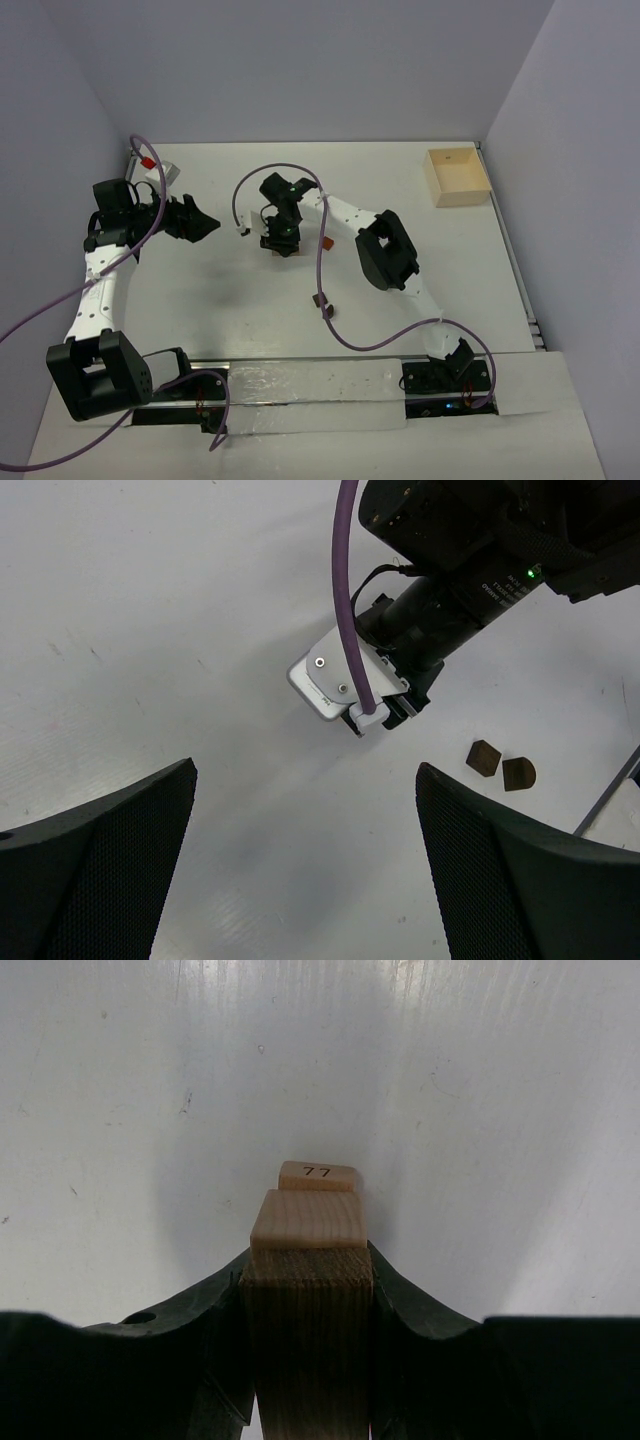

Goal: Build the wood block tower

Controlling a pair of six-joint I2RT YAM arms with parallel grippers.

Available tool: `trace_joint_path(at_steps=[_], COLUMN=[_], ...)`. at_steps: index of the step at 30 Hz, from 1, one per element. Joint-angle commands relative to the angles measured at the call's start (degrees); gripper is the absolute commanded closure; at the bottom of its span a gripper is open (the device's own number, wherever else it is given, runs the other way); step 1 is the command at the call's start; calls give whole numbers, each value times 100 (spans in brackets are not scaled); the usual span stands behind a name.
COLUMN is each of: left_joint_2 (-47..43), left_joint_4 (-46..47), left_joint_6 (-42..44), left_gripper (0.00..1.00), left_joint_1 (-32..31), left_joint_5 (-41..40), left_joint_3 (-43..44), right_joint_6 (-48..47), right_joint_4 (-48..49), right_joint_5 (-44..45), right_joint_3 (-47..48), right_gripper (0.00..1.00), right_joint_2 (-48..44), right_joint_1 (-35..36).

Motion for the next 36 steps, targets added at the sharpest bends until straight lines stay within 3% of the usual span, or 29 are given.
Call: trace_joint_path(at_steps=[1,13,15,20,26,29,36], left_joint_2=[2,-7,-5,2,11,11,3], left_joint_4=[237,229,229,216,187,168,158], left_joint_6=[131,120,114,122,148,166,175], left_gripper=[4,4,4,4,4,4,4], left_joint_1=[53,71,71,76,86,80,80], left_joint_5=[90,83,92,116,120,134,160], left_joint_3=[111,120,120,138,164,173,164], right_joint_6=[-53,-156,-148,-127,-115,-72,-9], right_joint_4=[-177,-244,-231,-296,-315,-300,-309], right_joint_5=[3,-27,-3,56,91,91,135], right_joint_3=[-200,-425,-445,-385,-370,-358,-235], right_gripper=[57,64,60,33,23,2,0], right_joint_2=[-112,-224,-215,-164,-123,-129,-138], right_joint_1=[113,134,148,156,165,173,165])
